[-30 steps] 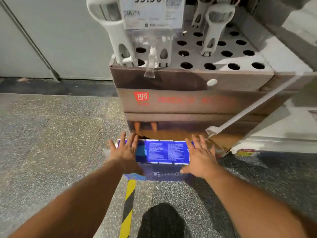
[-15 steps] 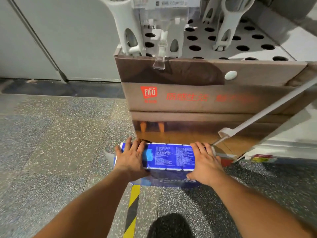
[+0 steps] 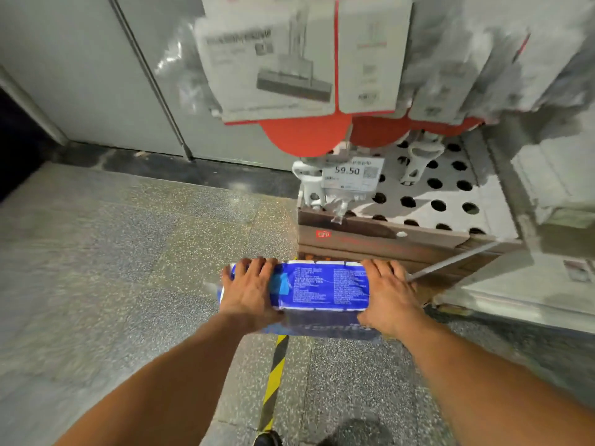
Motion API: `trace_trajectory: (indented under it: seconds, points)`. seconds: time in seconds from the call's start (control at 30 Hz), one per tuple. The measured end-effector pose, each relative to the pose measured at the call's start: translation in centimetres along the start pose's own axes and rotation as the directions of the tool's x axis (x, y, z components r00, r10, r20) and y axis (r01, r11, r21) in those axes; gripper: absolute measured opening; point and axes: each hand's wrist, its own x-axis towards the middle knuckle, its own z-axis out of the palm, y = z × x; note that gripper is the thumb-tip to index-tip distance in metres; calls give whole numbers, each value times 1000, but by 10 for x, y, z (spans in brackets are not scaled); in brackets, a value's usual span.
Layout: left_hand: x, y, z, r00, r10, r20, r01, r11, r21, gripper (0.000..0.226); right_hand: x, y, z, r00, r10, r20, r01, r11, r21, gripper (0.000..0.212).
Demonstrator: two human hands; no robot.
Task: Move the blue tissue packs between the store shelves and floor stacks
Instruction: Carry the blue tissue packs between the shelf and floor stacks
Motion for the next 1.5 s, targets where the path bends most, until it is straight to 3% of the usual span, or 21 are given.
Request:
trace_trajectory:
  seconds: [0.17,0.33,0.5,0.63,0.83,1.13,1.5]
  points:
    - [-66,-12,-185,995,-86,-42,87,996,24,107,-42,-78,-162,993,-119,-11,120,992,27,125]
    - [-148,-20,-350,958,-192,-212,206,977,46,101,-83,-155,-305,948,-303,-95,305,952,8,120]
    - [-248,-33,-470,877,-286,-386,350,931,106,99,-136,-233,-409,867,-462,-188,468,883,-13,115]
    - [-318,-56,-530,780,-329,-532,459,879,128,98,-170,-297,-463,776,-570,-269,582,812,-42,108]
    - [-421,-106,-575,627,-388,-675,599,795,100,98,-218,-402,-499,616,-713,-337,730,676,-96,101]
    - [-559,-188,-626,516,-523,-678,762,642,84,109,-279,-570,-499,421,-815,-398,861,497,-108,104]
    - [-666,-300,-649,330,-656,-678,912,406,50,108,-303,-775,-476,208,-921,-328,958,260,-121,115]
